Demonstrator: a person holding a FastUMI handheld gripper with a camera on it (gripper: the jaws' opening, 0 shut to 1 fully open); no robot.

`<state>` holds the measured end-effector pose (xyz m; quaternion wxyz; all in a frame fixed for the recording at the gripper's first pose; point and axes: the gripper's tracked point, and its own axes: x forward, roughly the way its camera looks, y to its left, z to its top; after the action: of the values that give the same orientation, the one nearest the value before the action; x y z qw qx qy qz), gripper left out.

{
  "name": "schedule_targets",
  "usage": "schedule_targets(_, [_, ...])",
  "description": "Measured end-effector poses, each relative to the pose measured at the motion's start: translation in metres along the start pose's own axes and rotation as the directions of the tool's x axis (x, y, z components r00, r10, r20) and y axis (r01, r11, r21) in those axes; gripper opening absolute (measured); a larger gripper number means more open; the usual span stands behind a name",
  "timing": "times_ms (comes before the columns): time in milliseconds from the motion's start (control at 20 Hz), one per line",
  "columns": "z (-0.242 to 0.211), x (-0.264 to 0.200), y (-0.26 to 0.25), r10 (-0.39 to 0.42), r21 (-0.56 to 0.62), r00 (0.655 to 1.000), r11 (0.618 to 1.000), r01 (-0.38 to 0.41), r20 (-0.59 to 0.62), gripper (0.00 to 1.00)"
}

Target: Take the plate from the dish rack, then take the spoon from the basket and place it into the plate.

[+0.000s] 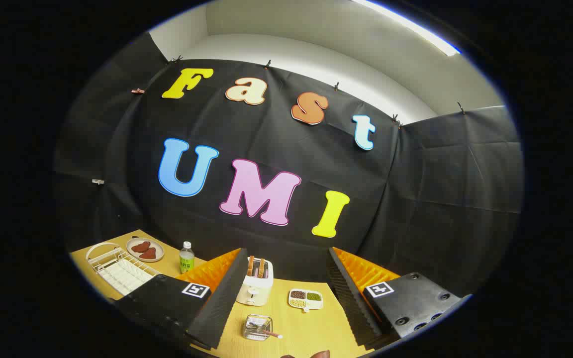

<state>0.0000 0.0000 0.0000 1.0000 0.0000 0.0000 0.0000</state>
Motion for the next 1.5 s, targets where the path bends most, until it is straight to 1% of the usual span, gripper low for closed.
schedule_targets(1050, [-0.011, -0.003, 0.007, 0.02, 0.01, 0.999, 1.0, -0.02, -0.025, 0.98])
schedule_targets(1150, [-0.011, -0.002, 0.015, 0.042, 0.031, 0.999, 0.999, -0.041, -0.029, 0.98])
schedule_targets(1200, [-0.01, -0.002, 0.028, 0.078, 0.055, 0.996, 0.996, -0.076, -0.035, 0.98])
schedule_targets(1300, [-0.018, 0.004, 0.068, 0.185, 0.115, 0.979, 0.978, -0.175, -0.088, 0.97])
schedule_targets(1350, [-0.03, 0.008, 0.09, 0.245, 0.144, 0.959, 0.964, -0.225, -0.144, 0.98])
schedule_targets(1400, [-0.043, 0.01, 0.11, 0.295, 0.172, 0.932, 0.95, -0.262, -0.21, 0.98])
schedule_targets(1500, [-0.075, 0.016, 0.146, 0.355, 0.224, 0.871, 0.93, -0.292, -0.34, 0.98])
